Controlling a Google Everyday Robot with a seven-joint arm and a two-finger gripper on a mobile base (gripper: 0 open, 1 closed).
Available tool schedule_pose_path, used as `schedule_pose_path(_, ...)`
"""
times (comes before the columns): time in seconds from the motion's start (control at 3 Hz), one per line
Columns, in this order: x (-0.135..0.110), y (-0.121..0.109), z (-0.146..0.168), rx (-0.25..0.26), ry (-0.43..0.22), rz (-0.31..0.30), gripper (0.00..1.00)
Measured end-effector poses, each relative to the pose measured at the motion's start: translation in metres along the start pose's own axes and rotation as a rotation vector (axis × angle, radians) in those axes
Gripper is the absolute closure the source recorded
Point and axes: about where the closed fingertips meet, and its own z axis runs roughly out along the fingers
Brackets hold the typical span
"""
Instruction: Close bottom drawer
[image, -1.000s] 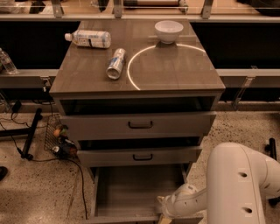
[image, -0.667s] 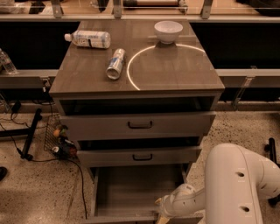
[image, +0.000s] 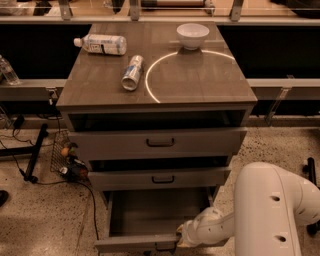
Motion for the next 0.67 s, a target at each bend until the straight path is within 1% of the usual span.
schedule_pose_path(0.33,-0.0035,-0.0135,-0.0044,0.019,0.003,-0.018,1.0)
schedule_pose_path(0.67,-0.0041,-0.0125,-0.0034,0.017,0.002,-0.018,0.82)
